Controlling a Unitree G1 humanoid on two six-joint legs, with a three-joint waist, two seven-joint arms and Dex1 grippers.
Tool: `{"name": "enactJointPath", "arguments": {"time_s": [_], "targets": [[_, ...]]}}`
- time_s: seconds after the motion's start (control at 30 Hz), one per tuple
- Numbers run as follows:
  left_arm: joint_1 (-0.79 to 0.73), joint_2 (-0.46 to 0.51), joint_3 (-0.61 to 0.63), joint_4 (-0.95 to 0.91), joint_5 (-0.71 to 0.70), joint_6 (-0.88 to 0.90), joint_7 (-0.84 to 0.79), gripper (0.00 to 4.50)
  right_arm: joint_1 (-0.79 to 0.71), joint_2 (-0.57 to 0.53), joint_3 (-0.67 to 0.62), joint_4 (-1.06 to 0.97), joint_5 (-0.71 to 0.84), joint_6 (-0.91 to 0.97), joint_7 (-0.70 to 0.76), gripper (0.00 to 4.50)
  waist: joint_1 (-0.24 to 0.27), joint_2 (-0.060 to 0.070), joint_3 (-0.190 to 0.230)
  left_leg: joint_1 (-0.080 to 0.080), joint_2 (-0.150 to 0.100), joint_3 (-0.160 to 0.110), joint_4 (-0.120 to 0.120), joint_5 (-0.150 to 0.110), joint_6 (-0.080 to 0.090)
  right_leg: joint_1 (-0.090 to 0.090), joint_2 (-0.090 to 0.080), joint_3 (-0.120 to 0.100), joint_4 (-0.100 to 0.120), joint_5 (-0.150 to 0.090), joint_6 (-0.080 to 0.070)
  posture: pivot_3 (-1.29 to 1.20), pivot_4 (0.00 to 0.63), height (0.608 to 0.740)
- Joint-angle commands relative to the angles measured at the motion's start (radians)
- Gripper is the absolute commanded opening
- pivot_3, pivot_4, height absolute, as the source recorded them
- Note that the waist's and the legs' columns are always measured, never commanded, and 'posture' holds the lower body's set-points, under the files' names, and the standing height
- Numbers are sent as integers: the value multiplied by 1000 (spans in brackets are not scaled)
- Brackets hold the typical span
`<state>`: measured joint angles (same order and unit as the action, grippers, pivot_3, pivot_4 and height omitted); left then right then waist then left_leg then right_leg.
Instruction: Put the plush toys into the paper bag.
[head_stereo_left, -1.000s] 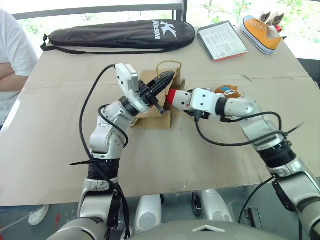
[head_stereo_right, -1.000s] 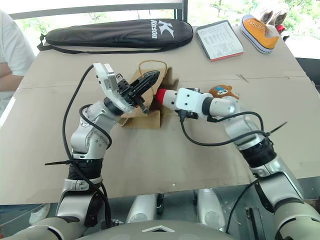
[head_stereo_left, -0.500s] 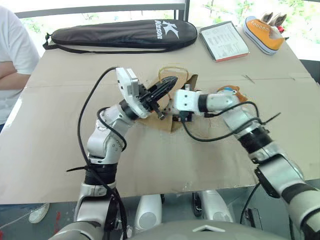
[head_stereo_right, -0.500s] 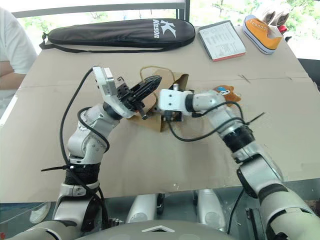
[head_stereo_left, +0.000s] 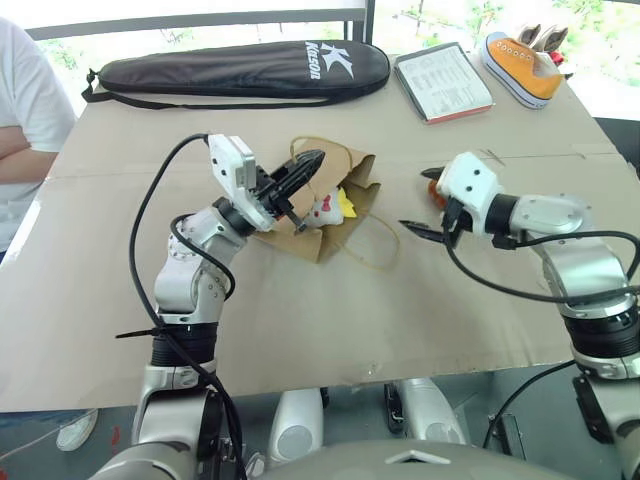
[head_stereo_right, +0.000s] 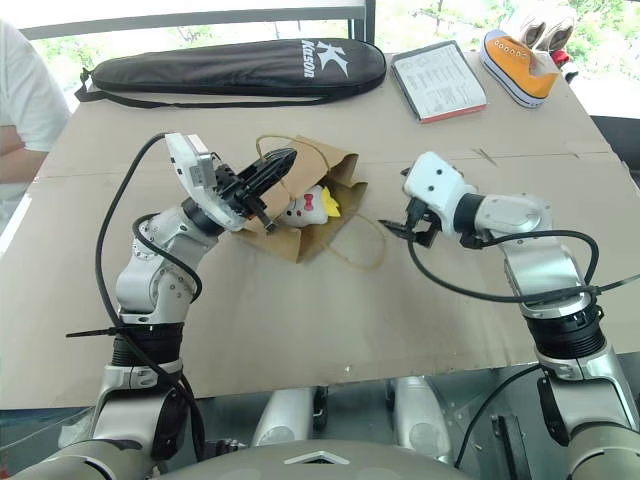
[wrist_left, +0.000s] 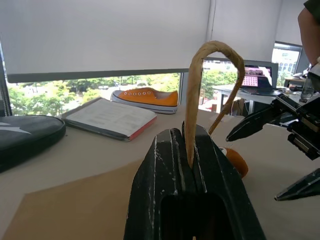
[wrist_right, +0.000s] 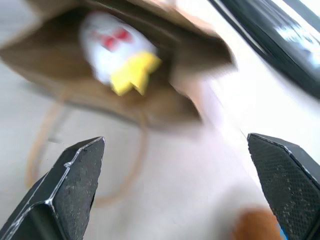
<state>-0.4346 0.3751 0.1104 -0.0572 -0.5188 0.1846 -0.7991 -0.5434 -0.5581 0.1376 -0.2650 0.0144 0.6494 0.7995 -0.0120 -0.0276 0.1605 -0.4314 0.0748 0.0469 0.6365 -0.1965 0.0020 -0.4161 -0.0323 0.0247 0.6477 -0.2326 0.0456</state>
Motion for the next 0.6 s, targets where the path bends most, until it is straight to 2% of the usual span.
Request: {"name": "enactJointPath", "arguments": {"time_s": [0.03,0.07,0.17,0.23,0.27,0.3,0.4,0.47,0.6], "targets": [[-34,-4,11,-18,7,-18,24,0,-114,60,-22,235,-75,99,-184,4450,-4,0,0,0,0,0,0,0,0,0,0,0,0,0,0,0,150,740],[-37,-9,7,-21,9,-19,28,0,-148,60,20,342,-127,59,-227,4450,-3,0,0,0,0,0,1,0,0,0,0,0,0,0,0,0,150,740],[-43,-16,0,-27,12,-16,36,0,-208,65,70,533,-175,-20,-256,3767,0,0,0,0,0,0,1,0,0,0,0,1,0,0,0,0,150,740],[-46,-17,-2,-34,10,-11,41,0,-234,64,81,621,-183,-53,-257,2698,2,0,0,-1,0,0,-1,0,0,0,0,0,-2,1,1,0,150,740],[-48,-14,1,-40,6,-5,44,0,-238,57,70,622,-173,-59,-247,2482,1,0,0,-1,0,0,-1,0,0,0,0,1,-2,1,1,0,150,740],[-49,-14,6,-45,0,0,49,0,-230,38,68,593,-170,-59,-225,2252,1,0,0,-2,0,0,-1,0,0,0,0,1,-2,1,2,0,150,740],[-47,-20,17,-58,-24,18,60,0,-183,8,20,439,-95,-61,-149,875,7,0,0,-2,0,0,-1,0,0,0,0,0,-2,1,2,0,150,740],[-46,-27,25,-67,-44,37,73,0,-129,-4,-5,279,-15,-72,-71,137,4,0,0,-2,0,0,-1,0,0,0,0,0,-2,1,2,0,150,740],[-49,-32,32,-84,-95,80,67,0,-35,22,38,-25,103,-76,27,29,-6,0,0,-1,0,-1,-1,0,0,0,1,0,-2,1,2,0,150,740]]}}
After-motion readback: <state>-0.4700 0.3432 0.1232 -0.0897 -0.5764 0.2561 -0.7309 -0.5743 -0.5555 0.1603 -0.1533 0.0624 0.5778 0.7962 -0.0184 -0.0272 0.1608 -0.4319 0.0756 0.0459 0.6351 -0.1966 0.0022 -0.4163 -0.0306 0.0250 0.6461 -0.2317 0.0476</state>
